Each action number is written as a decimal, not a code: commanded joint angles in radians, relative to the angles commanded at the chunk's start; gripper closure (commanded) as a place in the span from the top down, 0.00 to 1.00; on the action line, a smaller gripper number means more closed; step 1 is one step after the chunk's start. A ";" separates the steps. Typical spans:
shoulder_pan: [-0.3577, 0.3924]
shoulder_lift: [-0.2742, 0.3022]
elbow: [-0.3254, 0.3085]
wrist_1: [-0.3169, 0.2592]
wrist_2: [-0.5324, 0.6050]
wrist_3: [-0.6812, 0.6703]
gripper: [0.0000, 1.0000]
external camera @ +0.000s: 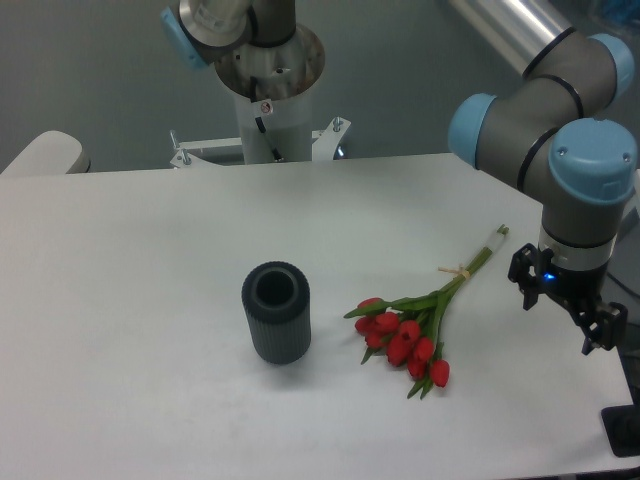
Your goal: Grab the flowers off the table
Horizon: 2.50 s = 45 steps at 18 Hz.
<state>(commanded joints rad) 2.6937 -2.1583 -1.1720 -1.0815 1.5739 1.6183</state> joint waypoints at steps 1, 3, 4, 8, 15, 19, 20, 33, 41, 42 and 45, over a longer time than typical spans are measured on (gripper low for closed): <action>0.000 0.000 0.000 0.000 0.000 0.000 1.00; 0.000 0.000 0.000 -0.002 0.000 0.000 1.00; 0.000 0.000 -0.002 -0.002 0.000 0.000 1.00; 0.002 0.005 -0.021 0.000 -0.002 0.005 1.00; 0.002 0.026 -0.101 -0.011 0.005 -0.049 1.00; 0.000 0.032 -0.172 -0.017 0.063 -0.140 1.00; 0.002 0.032 -0.190 -0.018 0.063 -0.149 1.00; 0.043 0.086 -0.380 0.002 -0.098 -0.141 1.00; 0.037 0.132 -0.515 0.090 -0.106 -0.149 1.00; 0.037 0.132 -0.517 0.092 -0.106 -0.149 1.00; 0.040 0.121 -0.554 0.153 -0.118 -0.149 1.00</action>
<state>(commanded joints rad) 2.7336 -2.0371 -1.7256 -0.9285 1.4558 1.4696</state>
